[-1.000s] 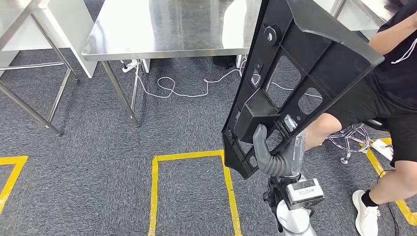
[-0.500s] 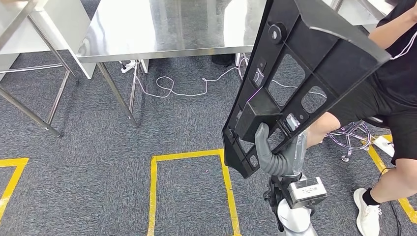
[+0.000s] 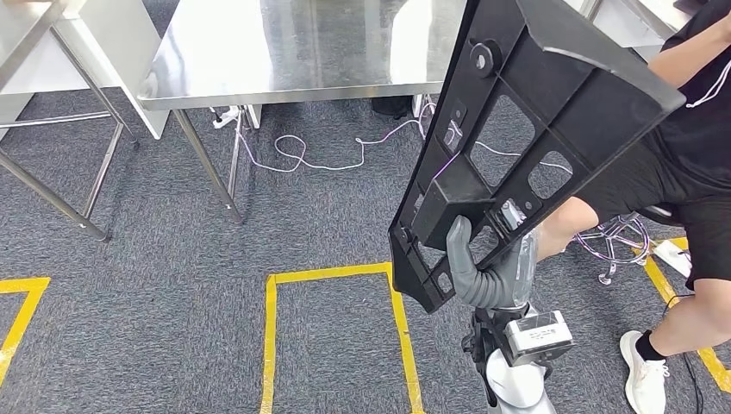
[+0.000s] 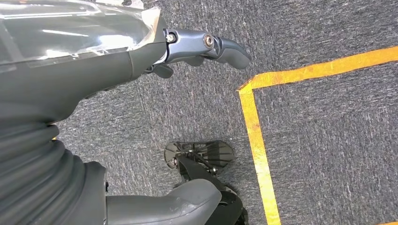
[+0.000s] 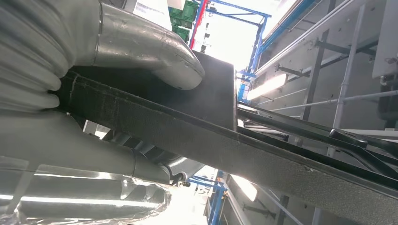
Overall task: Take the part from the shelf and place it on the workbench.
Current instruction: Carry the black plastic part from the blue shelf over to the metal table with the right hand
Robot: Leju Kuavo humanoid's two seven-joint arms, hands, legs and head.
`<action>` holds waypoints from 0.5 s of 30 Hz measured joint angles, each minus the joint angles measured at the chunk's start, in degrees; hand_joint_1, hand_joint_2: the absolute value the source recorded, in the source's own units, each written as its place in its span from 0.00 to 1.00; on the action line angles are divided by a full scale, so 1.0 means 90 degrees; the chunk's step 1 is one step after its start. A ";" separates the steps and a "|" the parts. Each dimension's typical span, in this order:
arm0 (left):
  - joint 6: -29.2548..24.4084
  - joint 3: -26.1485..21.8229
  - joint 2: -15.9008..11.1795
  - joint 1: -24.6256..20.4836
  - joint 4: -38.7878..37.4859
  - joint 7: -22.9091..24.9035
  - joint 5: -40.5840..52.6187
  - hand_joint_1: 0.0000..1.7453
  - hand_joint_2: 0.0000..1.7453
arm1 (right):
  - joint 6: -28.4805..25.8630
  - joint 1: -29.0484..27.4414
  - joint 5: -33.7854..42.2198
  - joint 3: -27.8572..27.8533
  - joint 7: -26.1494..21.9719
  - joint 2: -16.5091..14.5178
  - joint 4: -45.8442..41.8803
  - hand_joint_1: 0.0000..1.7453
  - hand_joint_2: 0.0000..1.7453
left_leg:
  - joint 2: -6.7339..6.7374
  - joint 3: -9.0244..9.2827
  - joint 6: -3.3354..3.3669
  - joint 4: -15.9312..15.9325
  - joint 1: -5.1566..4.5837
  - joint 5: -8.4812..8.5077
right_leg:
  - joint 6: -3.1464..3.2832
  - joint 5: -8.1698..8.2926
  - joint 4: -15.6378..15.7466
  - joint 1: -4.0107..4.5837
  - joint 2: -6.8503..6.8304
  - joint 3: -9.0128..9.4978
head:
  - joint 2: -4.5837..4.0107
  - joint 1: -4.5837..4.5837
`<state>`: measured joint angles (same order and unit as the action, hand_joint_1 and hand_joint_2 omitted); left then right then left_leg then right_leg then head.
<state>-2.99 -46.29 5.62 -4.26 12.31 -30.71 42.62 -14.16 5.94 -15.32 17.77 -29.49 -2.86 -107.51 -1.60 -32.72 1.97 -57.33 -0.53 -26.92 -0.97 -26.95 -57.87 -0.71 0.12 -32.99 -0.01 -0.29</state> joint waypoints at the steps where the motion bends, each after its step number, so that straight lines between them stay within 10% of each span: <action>1: 0.0000 0.0000 0.0000 0.0000 0.0000 0.0000 0.0000 0.00 1.00 | 0.0000 0.0000 0.0000 0.0000 0.0000 0.0000 0.0000 1.00 1.00 | 0.0000 0.0000 0.0000 0.0000 -0.0002 0.0000 | 0.0000 0.0000 0.0000 -0.0002 0.0000 0.0000 | -0.0001 0.0000; 6: 0.0000 -0.0001 -0.0001 0.0000 0.0000 -0.0001 -0.0001 0.00 1.00 | 0.0001 0.0002 -0.0001 0.0000 0.0000 0.0000 0.0002 1.00 1.00 | 0.0000 -0.0005 0.0006 -0.0008 -0.0014 -0.0005 | -0.0009 0.0007 0.0018 -0.0022 0.0000 0.0008 | -0.0001 0.0000; 9: -0.0001 -0.0013 0.0003 0.0003 -0.0001 -0.0012 -0.0002 0.00 1.00 | 0.0008 0.0014 0.0002 -0.0003 -0.0002 0.0001 0.0009 1.00 1.00 | 0.0015 0.0157 0.0139 0.0244 0.0026 0.0097 | -0.0056 -0.0004 0.0031 -0.0011 -0.0009 0.0024 | 0.0000 -0.0003; 13: -0.0006 -0.0035 0.0013 0.0003 -0.0002 -0.0017 0.0001 0.00 1.00 | 0.0012 0.0051 0.0002 -0.0008 -0.0008 0.0009 0.0029 1.00 1.00 | 0.0057 0.0317 0.0197 0.0482 0.0125 0.0195 | 0.0002 -0.0513 -0.1236 -0.0049 -0.0003 -0.0632 | 0.0000 0.0026; 15: -0.0007 -0.0038 0.0017 0.0009 -0.0002 -0.0017 0.0004 0.00 1.00 | 0.0013 0.0028 0.0002 -0.0014 -0.0007 0.0015 0.0051 1.00 1.00 | 0.0053 0.0324 0.0136 0.0464 0.0163 0.0162 | -0.0108 -0.0506 -0.1481 -0.0137 -0.0007 -0.0788 | 0.0000 0.0025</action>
<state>-3.06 -46.64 5.77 -4.18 12.28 -30.86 42.66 -14.04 6.20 -15.30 17.64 -29.55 -2.73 -107.06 -1.12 -29.80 3.20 -53.16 0.94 -25.46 -1.94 -31.51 -71.20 -1.94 0.05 -40.08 -0.01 -0.07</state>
